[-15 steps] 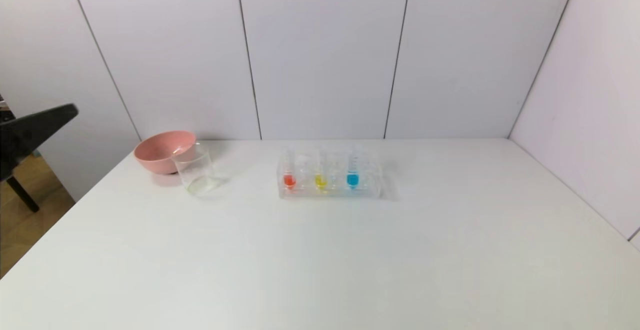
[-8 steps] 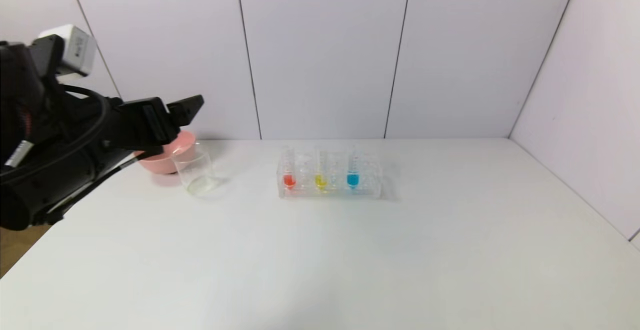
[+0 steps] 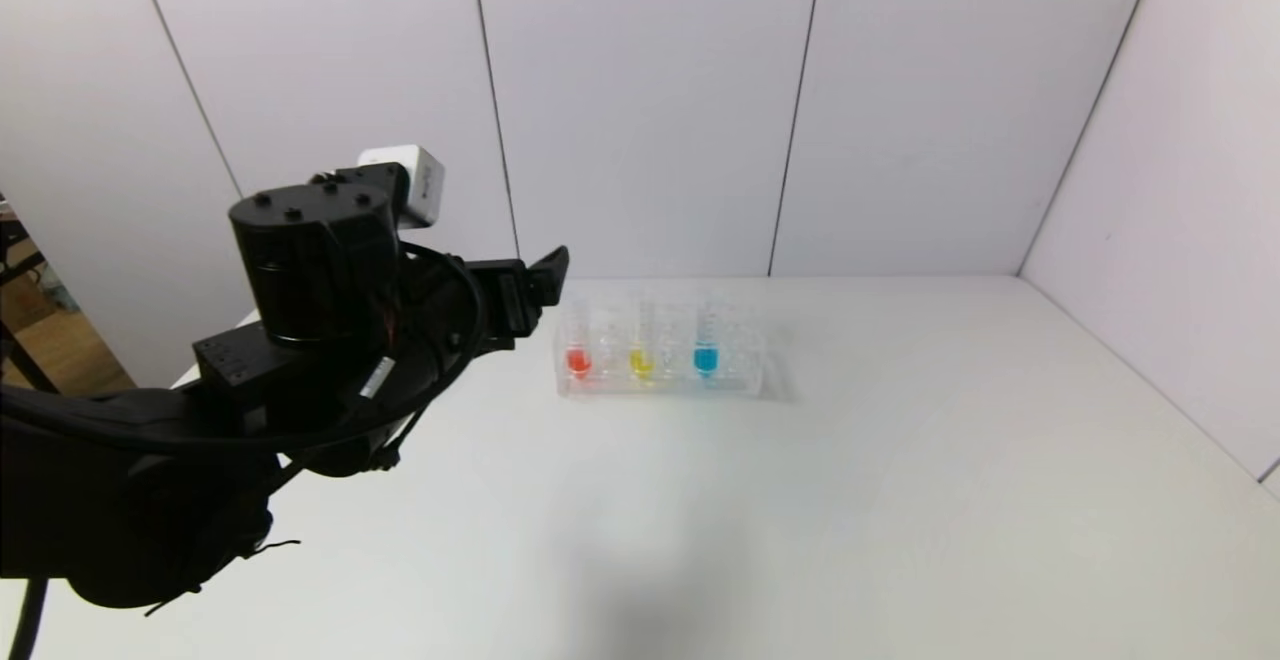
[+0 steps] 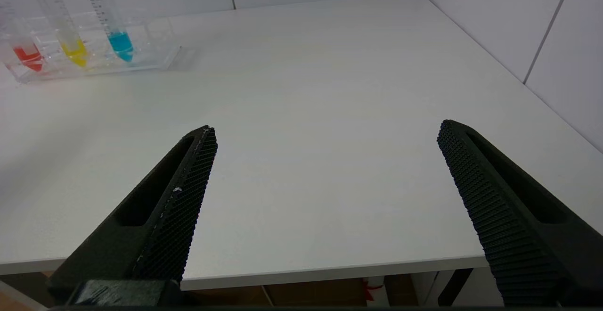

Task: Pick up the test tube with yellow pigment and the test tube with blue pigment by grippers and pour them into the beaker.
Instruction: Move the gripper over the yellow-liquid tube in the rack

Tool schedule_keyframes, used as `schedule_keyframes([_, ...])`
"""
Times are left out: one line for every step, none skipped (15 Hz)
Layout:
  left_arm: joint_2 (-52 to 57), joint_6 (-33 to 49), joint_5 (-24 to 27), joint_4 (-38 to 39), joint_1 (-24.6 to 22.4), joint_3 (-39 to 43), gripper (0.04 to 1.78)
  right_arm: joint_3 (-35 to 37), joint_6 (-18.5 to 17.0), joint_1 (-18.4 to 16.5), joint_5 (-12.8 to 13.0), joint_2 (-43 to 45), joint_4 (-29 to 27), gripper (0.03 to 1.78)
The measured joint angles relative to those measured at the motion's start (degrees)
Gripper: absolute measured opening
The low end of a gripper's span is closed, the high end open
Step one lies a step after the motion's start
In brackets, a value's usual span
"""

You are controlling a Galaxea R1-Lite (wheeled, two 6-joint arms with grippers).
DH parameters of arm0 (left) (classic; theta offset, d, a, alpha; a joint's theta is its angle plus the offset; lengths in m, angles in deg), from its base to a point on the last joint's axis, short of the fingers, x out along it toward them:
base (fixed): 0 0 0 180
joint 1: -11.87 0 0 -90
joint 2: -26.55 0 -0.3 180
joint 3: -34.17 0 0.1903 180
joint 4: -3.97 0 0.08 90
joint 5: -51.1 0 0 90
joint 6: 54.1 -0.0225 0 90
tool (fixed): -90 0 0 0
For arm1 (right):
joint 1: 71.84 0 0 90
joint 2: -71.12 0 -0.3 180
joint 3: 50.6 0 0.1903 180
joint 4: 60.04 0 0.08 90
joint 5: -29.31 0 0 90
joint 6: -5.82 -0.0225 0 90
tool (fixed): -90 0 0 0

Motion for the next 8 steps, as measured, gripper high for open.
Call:
schedule_keyframes([-1.4,0.0,-0.1,0.5,1.1,0.0,1.76,0.0,0.0,0.0,0.0,0.0,0.0,1.71])
schedule_keyframes([-2.6,0.1,-0.3,1.1,2.0,0.0,1.76,0.0,0.0,0.0,0.0,0.0,0.0,1.71])
schedule_keyframes([-3.8,0.1,-0.4,2.1,2.8,0.0,1.76,0.0,0.0,0.0,0.0,0.0,0.0,1.71])
schedule_keyframes([-4.9,0.0,-0.4,3.3,3.4,0.0,1.76,0.0,0.0,0.0,0.0,0.0,0.0,1.71])
schedule_keyframes([-6.3,0.0,-0.4,5.0,3.9,0.0,1.76,0.0,0.0,0.0,0.0,0.0,0.0,1.71])
schedule_keyframes([-7.8,0.0,-0.4,6.9,4.4,0.0,1.76,0.0,0.0,0.0,0.0,0.0,0.0,1.71])
schedule_keyframes([-9.4,-0.1,-0.4,8.6,4.8,0.0,1.76,0.0,0.0,0.0,0.0,0.0,0.0,1.71])
schedule_keyframes([-10.9,-0.1,-0.5,9.8,5.1,-0.2,1.76,0.0,0.0,0.0,0.0,0.0,0.0,1.71])
